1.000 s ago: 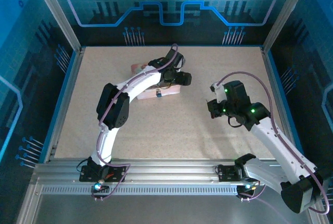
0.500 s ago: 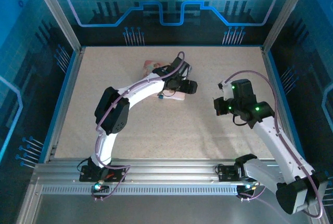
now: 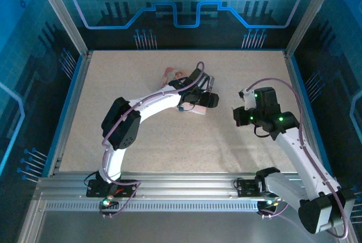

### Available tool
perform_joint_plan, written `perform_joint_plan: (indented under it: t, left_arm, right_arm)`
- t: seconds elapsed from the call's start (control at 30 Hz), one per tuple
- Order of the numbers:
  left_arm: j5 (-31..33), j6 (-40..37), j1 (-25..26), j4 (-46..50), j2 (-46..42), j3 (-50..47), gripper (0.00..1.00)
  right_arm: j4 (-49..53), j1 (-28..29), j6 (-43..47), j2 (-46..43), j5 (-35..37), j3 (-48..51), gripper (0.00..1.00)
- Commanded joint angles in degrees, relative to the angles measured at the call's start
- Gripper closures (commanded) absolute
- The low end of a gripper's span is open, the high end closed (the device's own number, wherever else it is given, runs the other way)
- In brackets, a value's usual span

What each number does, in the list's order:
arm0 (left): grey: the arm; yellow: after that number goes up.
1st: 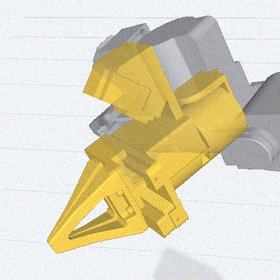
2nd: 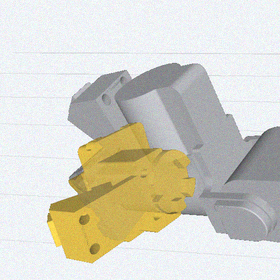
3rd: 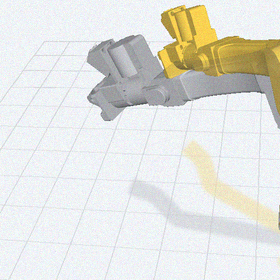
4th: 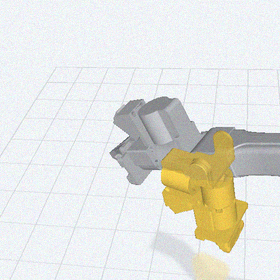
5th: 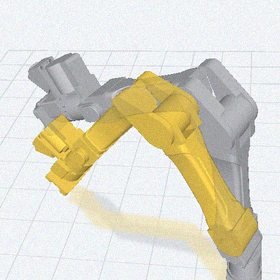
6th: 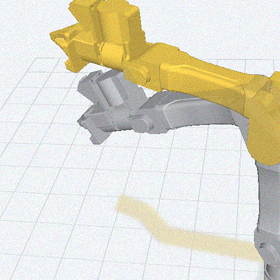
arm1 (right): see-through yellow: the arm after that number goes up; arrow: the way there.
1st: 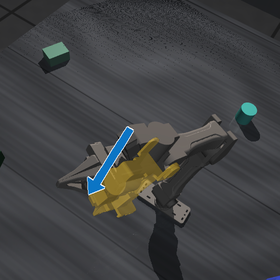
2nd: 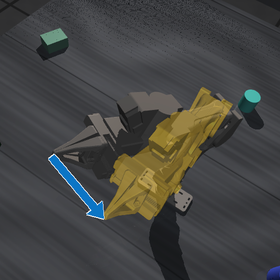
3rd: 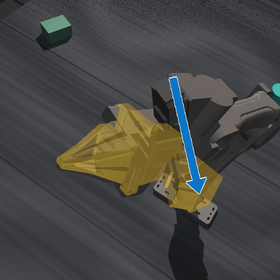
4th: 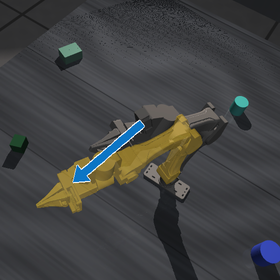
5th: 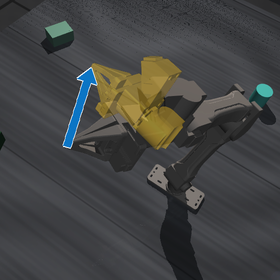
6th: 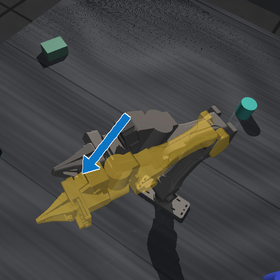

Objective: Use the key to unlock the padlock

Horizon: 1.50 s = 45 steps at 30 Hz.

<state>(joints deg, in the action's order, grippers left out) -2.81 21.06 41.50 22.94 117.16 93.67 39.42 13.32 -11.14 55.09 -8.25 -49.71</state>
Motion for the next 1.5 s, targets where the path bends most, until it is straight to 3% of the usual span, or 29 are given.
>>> perform_joint_plan:
  t: [0.0,0.33,0.8,1.13,1.47]
  left_arm:
    - [-2.62,1.15,1.04,1.10,-2.26,-3.74,0.26]
    - [0.87,-0.68,0.31,-2.92,-17.56,-13.07,0.22]
    - [-2.34,1.83,-8.96,-22.79,-39.82,-48.15,0.18]
    - [-4.96,2.08,-12.94,-33.25,-37.85,-55.04,0.16]
    - [-6.86,2.81,-13.18,-41.28,-29.69,-54.65,0.16]
  right_arm:
    - [-0.12,-0.99,-0.64,0.17,-2.58,1.18,0.99]
    - [-10.28,-0.09,-3.80,8.14,-13.58,2.20,1.00]
    - [-30.88,4.92,-13.70,30.01,-22.18,-4.64,1.00]
    - [-36.44,5.09,-15.29,40.50,-27.44,-9.49,1.00]
    - [-33.42,5.49,-13.40,46.47,-25.26,-14.24,1.00]
